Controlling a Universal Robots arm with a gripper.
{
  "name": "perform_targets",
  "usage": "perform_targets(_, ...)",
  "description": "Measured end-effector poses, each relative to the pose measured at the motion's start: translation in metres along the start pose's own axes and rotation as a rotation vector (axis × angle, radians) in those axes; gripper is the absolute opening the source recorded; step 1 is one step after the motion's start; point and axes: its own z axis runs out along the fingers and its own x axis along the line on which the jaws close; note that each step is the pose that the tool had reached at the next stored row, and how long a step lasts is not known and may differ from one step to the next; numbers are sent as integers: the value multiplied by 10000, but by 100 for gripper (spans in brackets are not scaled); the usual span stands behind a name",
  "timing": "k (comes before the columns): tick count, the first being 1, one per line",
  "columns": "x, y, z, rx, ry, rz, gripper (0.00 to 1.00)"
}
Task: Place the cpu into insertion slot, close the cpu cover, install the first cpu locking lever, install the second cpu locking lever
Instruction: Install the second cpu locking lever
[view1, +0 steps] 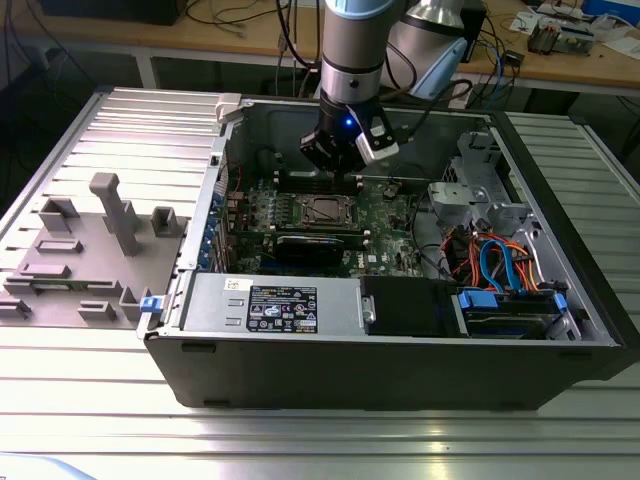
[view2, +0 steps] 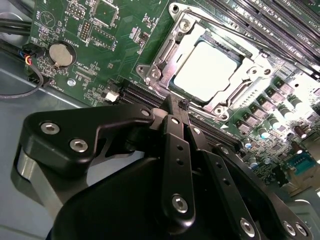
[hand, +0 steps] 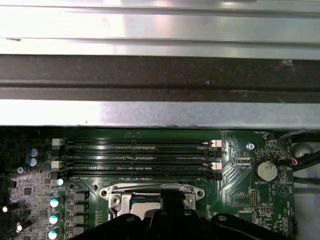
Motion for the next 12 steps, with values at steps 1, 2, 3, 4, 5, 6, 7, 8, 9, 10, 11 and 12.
perform_targets(1, 0, 1, -4, -2, -1, 0, 11)
perform_targets(2, 0, 1, -8, -1, 0, 0, 11)
perform_targets(3, 0, 2, -13, 0, 0, 0, 11)
perform_targets(4, -1, 2, -17, -2, -1, 0, 11)
perform_targets(5, -1, 2, -21, -1, 0, 0, 11)
perform_targets(6, -1, 3, -27, -1, -1, 0, 11)
perform_targets(7, -1, 3, -31, -1, 0, 0, 11)
perform_targets(8, -1, 4, -34, -1, -1, 0, 11)
perform_targets(9, -1, 4, -38, -2, -1, 0, 11)
perform_targets(10, -1, 4, -41, -2, -1, 0, 11)
perform_targets(11, -1, 4, -45, -2, -1, 0, 11)
perform_targets(12, -1, 5, -48, -2, -1, 0, 11)
